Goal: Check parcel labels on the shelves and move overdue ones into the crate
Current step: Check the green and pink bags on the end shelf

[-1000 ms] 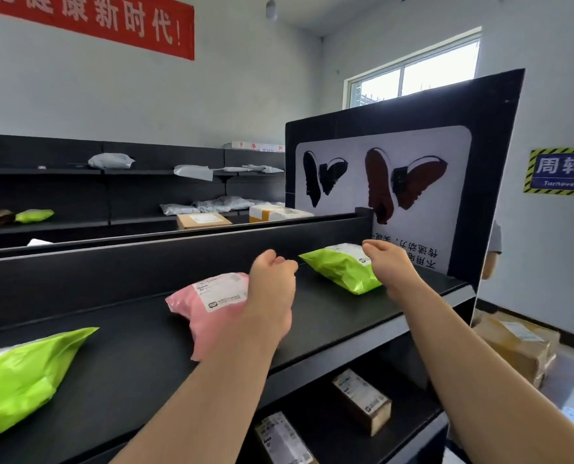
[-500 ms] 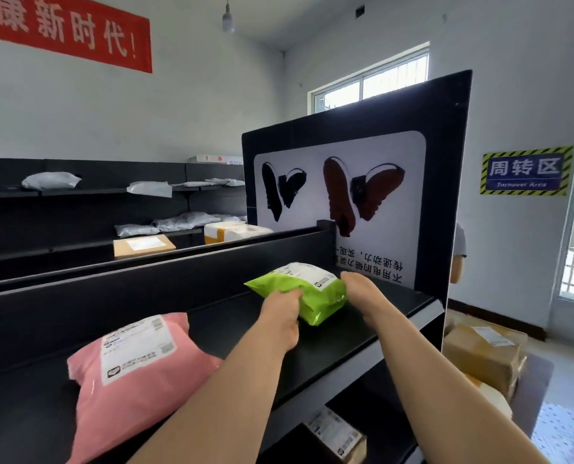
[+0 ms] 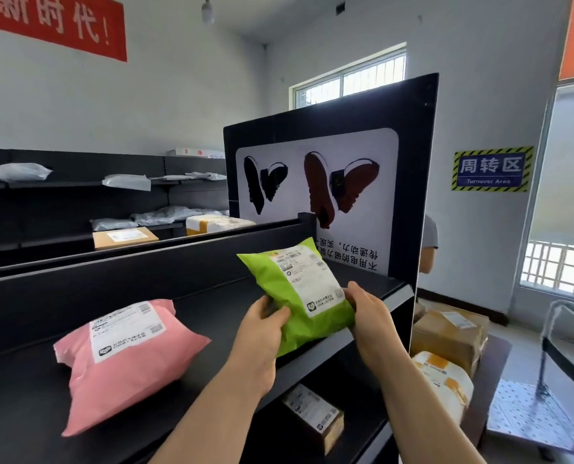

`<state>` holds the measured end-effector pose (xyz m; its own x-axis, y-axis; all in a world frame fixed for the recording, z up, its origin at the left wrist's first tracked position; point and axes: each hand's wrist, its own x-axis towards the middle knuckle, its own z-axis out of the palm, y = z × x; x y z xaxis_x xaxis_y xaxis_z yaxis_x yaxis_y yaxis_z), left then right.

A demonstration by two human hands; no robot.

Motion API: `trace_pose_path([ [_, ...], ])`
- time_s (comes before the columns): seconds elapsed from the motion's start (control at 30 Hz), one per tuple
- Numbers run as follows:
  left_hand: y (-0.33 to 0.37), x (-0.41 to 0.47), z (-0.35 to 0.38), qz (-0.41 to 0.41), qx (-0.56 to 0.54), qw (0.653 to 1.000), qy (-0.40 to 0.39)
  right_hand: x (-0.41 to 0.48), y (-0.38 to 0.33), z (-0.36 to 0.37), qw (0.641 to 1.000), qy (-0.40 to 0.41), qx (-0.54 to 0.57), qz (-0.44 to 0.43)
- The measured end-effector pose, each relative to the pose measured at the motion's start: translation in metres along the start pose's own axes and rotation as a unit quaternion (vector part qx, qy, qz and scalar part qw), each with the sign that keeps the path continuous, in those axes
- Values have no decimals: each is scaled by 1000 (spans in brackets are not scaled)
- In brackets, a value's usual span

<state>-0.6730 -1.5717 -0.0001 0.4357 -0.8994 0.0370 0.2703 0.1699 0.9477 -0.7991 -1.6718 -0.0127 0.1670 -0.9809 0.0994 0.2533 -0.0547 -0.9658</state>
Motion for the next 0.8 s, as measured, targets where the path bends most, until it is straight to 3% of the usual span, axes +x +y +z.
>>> trace_pose_path([
  [0.4, -3, -46, -14, 33, 14, 998, -52, -82, -12, -22, 997, -21, 66, -15],
  [0.8, -4, -46, -2, 24, 12, 998, -48, -72, -10, -33, 998, -9, 51, -37],
])
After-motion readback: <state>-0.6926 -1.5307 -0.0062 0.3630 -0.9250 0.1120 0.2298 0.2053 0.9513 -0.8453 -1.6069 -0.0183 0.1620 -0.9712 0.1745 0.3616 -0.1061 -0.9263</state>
